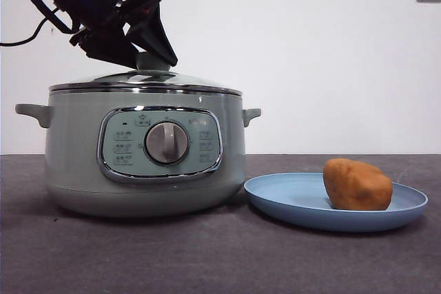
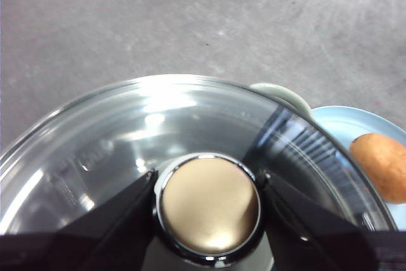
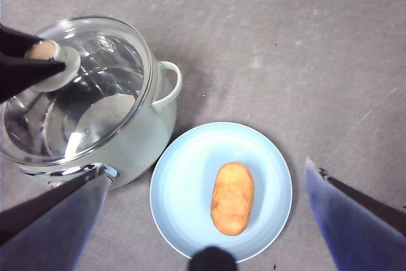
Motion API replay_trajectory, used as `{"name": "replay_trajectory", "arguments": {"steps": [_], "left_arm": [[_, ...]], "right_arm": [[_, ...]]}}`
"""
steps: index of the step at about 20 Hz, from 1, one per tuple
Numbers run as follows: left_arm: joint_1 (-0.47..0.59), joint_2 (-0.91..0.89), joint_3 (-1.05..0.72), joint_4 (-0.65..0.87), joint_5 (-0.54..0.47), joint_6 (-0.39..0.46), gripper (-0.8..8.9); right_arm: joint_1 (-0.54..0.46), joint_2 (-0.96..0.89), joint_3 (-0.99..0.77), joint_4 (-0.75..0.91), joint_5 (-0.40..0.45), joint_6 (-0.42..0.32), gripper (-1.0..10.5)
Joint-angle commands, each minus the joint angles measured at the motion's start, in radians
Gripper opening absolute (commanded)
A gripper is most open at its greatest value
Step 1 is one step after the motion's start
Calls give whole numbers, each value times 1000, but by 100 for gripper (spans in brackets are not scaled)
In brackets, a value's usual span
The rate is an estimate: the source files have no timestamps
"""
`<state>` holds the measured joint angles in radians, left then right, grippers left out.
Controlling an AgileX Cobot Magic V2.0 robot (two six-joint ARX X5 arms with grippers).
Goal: Take the potato out from the steamer,put the potato on the plate,close the lid
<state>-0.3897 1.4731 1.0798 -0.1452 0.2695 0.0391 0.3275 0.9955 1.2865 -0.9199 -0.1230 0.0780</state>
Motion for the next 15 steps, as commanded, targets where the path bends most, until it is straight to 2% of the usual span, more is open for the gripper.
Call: {"name": "replay_trajectory", "arguments": {"steps": [1, 8, 9, 11, 12, 15], "left_arm": [[0, -4, -11, 14, -10, -7, -9], [-1, 8, -11, -24, -13, -13, 21], [0, 8, -11, -11, -13, -13, 117], [0, 3, -3, 10, -13, -14, 369], [0, 2, 11, 6, -13, -16, 409], [-1, 1, 95, -43, -13, -18, 409]], "right_arm": [[0, -2, -1, 6, 2, 21, 531], [1, -2, -1, 5, 0, 27, 531], [1, -2, -1, 5, 0, 27, 531], [1, -2, -1, 5, 0, 27, 531], [1, -2, -1, 5, 0, 27, 531], [1, -2, -1, 6, 0, 26, 531]]}}
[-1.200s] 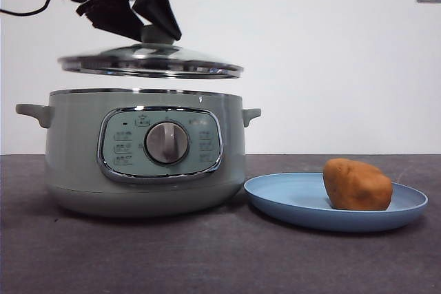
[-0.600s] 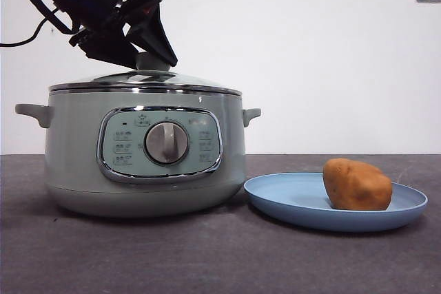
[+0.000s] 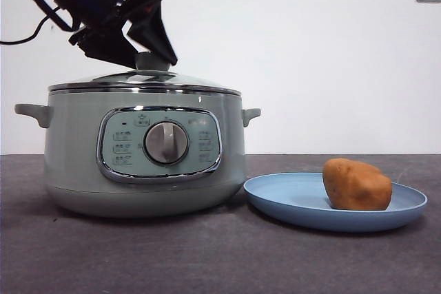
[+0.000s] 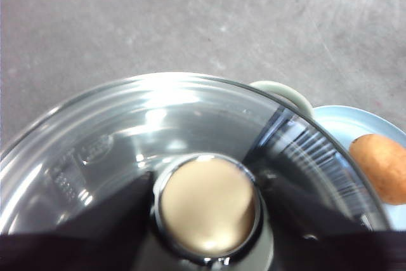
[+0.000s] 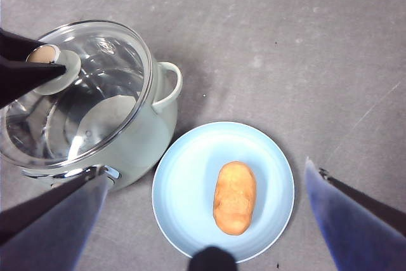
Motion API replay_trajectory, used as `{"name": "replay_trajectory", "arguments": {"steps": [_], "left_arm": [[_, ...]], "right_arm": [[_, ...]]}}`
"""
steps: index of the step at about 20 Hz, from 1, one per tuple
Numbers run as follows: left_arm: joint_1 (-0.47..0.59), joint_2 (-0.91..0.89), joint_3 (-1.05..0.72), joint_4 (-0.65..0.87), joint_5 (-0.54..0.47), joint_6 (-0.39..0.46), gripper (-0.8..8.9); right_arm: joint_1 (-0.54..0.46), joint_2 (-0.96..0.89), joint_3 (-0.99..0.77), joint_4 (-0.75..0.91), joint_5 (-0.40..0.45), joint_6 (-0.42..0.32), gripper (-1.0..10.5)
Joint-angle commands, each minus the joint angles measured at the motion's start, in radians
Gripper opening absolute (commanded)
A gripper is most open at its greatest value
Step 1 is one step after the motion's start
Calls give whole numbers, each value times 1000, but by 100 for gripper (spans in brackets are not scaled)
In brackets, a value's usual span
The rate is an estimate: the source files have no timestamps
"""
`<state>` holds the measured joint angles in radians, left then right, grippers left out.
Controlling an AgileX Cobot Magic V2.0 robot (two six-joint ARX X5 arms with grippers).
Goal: Take the potato out from the steamer,put the potato on the plate,close the lid
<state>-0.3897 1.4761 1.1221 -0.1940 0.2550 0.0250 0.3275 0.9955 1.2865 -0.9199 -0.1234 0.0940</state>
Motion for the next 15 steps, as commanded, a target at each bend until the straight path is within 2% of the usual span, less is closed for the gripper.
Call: {"name": "replay_trajectory", "arguments": {"steps": [1, 6, 9, 12, 15], "left_arm": [[-1, -2, 92, -23, 1, -3, 409], [-1, -2, 344, -255, 5, -2, 409], [-1, -27, 506, -405, 43, 2, 409], [-3, -121, 555, -437, 97, -6, 409], [-3, -257, 555, -476, 93, -6, 409]], "right_arm": [[0, -2, -1, 6, 0, 10, 531], [1, -2, -1, 14, -1, 10, 531], [1, -2, -1, 62, -2, -6, 531], [1, -2, -1, 121, -9, -10, 532], [1, -2, 0, 172, -10, -21, 532]]}}
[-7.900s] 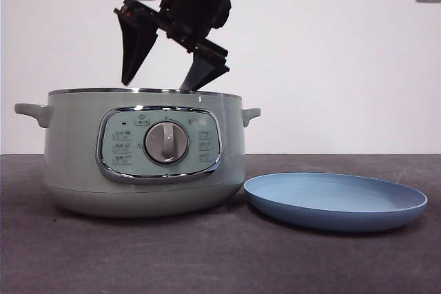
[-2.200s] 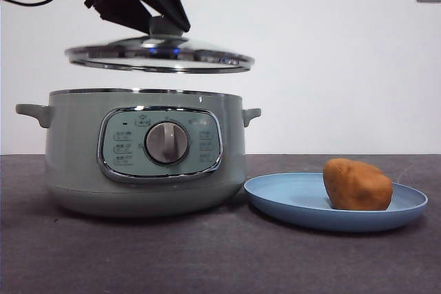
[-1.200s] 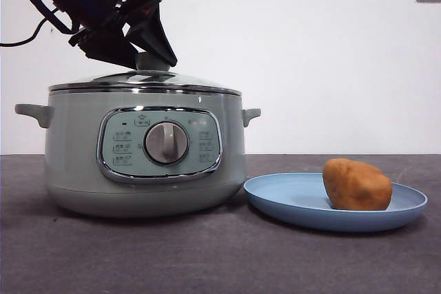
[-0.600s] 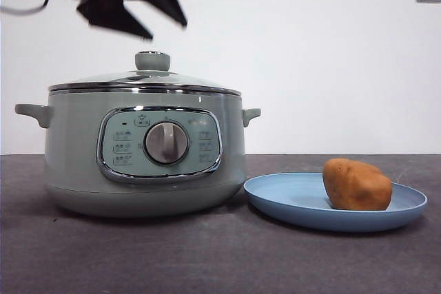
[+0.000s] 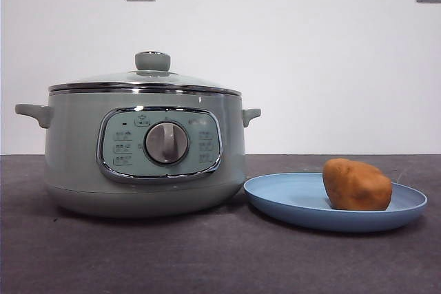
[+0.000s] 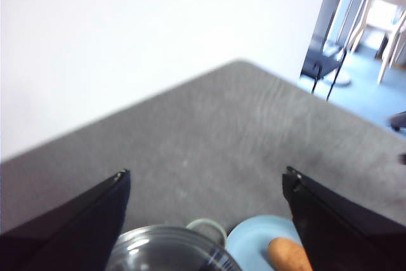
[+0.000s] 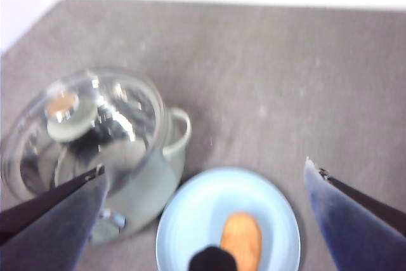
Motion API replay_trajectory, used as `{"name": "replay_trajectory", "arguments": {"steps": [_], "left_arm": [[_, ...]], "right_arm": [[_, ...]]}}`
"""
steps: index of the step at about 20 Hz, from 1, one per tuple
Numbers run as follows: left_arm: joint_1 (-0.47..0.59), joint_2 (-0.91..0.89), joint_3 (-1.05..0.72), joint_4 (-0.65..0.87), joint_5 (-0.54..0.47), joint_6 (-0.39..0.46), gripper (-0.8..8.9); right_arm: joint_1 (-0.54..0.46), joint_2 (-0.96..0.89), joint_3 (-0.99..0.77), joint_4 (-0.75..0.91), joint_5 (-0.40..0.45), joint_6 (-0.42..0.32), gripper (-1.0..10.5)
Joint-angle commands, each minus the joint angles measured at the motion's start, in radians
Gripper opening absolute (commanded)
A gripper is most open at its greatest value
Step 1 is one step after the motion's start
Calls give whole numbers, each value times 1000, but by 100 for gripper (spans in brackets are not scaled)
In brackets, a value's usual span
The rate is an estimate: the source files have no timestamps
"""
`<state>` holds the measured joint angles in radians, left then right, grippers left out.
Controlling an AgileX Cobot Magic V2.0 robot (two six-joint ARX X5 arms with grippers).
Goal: Take the potato out from the steamer,put the potato on the plate,close the lid
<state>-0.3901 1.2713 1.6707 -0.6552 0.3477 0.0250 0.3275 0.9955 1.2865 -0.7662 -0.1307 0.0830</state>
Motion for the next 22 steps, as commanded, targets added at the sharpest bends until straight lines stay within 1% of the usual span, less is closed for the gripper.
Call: {"name": "replay_trajectory", "arguments": {"steps": [1, 5, 6, 7, 8, 9, 10, 11, 12, 17, 21, 22], "left_arm": [[-3, -90, 6, -31, 0, -6, 409], [-3, -185, 6, -78, -6, 1, 404], [-3, -191, 6, -89, -6, 2, 402], [-3, -194, 6, -99, -6, 2, 381], [-3, -196, 6, -114, -6, 6, 301], [-3, -195, 6, -129, -6, 9, 199], [-3, -195, 6, -151, -6, 18, 32], [-3, -192, 6, -166, -7, 31, -19], [-3, -187, 6, -174, -10, 37, -8], [-3, -179, 6, -203, -85, 44, -8], [-3, -175, 6, -214, -84, 50, -8], [-3, -175, 6, -227, -84, 50, -7]], "right_arm": [[1, -2, -1, 26, -3, -10, 531], [1, -2, 0, 35, -5, -13, 527], [1, -2, -1, 35, -5, -14, 490], [1, -2, -1, 35, -5, -14, 421], [1, -2, 0, 35, -5, -19, 308], [1, -2, -1, 35, -5, -32, 188], [1, -2, -1, 35, -5, -51, 28], [1, -2, -1, 35, -5, -63, -21], [1, -2, -1, 36, -5, -66, -4], [1, -2, -1, 40, -1, -66, -3], [0, -2, -1, 43, 5, -65, -2], [0, -2, -1, 48, 10, -53, -1]]}}
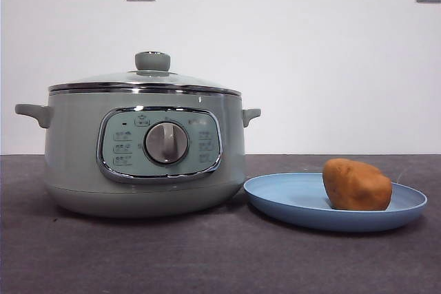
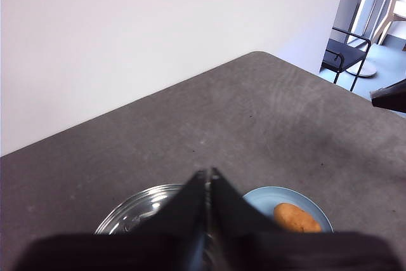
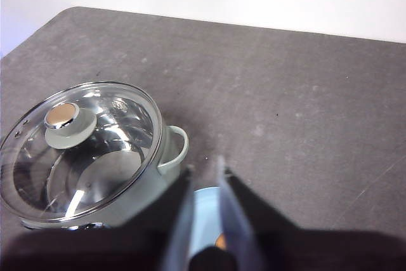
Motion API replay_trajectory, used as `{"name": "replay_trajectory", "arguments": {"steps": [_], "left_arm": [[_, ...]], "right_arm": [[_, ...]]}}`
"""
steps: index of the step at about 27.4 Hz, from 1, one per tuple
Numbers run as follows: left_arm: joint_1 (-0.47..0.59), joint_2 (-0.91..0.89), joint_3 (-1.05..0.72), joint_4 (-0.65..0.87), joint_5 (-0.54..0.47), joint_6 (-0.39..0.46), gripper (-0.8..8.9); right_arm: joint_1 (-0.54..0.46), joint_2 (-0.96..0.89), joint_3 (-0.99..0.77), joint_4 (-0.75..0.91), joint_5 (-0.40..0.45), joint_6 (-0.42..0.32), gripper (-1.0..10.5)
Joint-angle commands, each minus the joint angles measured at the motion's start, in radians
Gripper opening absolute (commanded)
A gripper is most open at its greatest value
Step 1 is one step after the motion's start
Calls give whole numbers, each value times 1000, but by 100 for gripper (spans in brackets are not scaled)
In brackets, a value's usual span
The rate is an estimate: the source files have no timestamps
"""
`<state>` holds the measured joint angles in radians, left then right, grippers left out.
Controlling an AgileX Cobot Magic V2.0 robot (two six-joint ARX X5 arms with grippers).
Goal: Take the potato out from the steamer,put the potato on the plate,close the lid
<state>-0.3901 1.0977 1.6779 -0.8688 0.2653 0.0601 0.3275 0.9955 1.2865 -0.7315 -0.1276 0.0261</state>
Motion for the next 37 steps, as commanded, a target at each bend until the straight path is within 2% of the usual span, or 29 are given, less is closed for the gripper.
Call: {"name": "replay_trajectory", "arguments": {"steps": [1, 8, 22, 24, 28, 32, 37], "left_arm": [[-3, -1, -2, -27, -2, 14, -3], [-3, 0, -2, -119, -2, 14, -3], [0, -10, -2, -128, -2, 14, -3], [0, -32, -2, -136, -5, 56, -3], [13, -74, -25, -137, -3, 58, -3], [62, -142, -140, -79, 0, 57, -3], [126, -316, -455, 143, 5, 42, -3]], "right_arm": [[0, -2, -1, 19, 5, 18, -1], [0, -2, -1, 26, 4, 20, -1], [0, -2, -1, 26, 4, 20, -1], [0, -2, -1, 26, 4, 20, -1], [0, -2, -1, 25, 4, 20, -1], [0, -2, -1, 24, 4, 20, -1], [0, -2, -1, 24, 5, 20, -1]]}}
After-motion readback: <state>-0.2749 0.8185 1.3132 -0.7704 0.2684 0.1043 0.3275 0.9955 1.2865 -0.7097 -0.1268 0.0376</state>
